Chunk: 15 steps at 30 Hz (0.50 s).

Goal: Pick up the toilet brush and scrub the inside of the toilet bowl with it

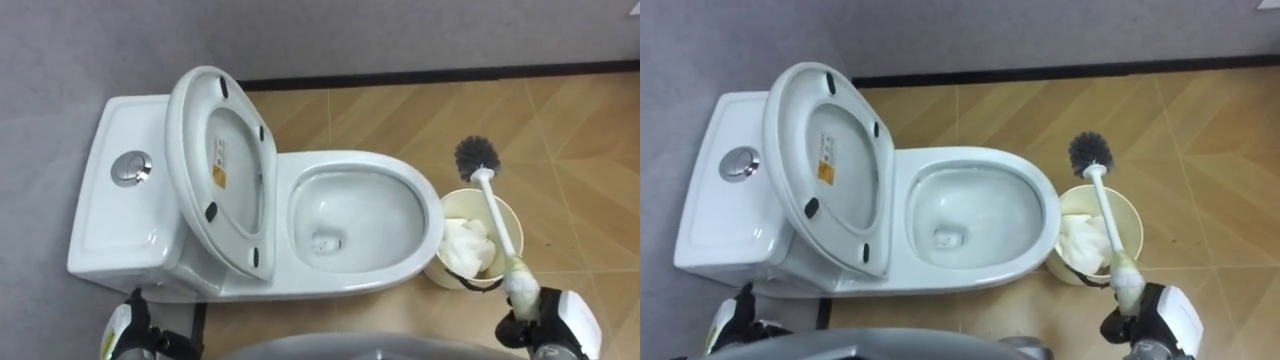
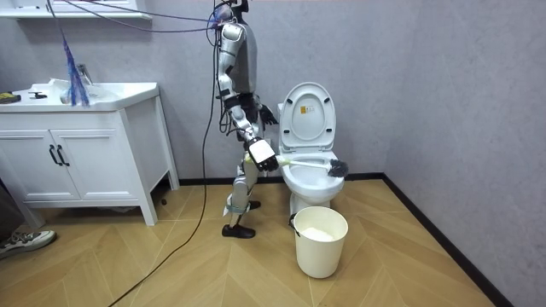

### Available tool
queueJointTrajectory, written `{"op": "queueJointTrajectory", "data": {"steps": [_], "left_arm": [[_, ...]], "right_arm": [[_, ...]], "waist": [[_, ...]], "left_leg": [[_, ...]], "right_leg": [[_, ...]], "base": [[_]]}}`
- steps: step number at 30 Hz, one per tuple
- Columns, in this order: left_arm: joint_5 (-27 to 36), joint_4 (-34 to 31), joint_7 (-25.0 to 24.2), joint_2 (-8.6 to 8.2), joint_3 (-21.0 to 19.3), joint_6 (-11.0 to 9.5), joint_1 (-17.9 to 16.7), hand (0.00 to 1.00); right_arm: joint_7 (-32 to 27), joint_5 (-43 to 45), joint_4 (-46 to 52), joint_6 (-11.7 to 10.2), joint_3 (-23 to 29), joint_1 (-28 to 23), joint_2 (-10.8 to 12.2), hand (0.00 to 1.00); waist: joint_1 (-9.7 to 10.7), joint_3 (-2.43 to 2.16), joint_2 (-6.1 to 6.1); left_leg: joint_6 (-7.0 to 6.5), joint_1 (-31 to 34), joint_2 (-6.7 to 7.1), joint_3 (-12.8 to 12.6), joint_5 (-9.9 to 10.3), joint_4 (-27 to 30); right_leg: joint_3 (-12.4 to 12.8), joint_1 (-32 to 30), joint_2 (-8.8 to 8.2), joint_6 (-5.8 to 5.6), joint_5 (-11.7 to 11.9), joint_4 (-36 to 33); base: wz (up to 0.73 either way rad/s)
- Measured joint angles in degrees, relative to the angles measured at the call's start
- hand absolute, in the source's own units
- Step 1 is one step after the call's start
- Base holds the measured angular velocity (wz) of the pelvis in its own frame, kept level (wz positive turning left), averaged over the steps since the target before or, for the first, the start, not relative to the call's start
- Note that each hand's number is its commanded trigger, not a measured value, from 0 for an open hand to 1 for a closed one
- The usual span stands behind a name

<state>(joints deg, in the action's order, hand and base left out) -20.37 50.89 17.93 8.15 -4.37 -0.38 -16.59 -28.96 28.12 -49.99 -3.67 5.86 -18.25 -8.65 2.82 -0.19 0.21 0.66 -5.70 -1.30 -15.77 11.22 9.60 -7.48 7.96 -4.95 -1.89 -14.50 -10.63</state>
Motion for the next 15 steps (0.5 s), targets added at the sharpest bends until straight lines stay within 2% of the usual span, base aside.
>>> {"op": "queueJointTrajectory", "data": {"steps": [12, 15], "left_arm": [[0.2, 1.6, 0.0, -0.35, 0.1, 0.0, -0.5, 0.00], [0.1, 2.0, 0.0, -0.36, 0.0, 0.1, -0.6, 0.00]], "right_arm": [[0.0, -2.0, -7.4, 0.1, 0.0, 1.3, 0.1, 0.00], [0.4, -3.1, -8.0, 0.8, 0.0, 1.4, 0.2, 0.00]], "waist": [[-0.1, 0.03, -0.21], [-0.1, 0.04, -0.19]], "left_leg": [[0.01, -0.8, -0.05, 0.2, 0.0, -0.2], [0.01, -0.8, -0.06, 0.3, 0.0, -0.2]], "right_leg": [[-0.1, 0.5, 0.05, 0.01, 0.2, -0.1], [-0.1, 0.6, 0.06, -0.02, 0.2, 0.0]], "base": [[-0.01], [0.00]]}}
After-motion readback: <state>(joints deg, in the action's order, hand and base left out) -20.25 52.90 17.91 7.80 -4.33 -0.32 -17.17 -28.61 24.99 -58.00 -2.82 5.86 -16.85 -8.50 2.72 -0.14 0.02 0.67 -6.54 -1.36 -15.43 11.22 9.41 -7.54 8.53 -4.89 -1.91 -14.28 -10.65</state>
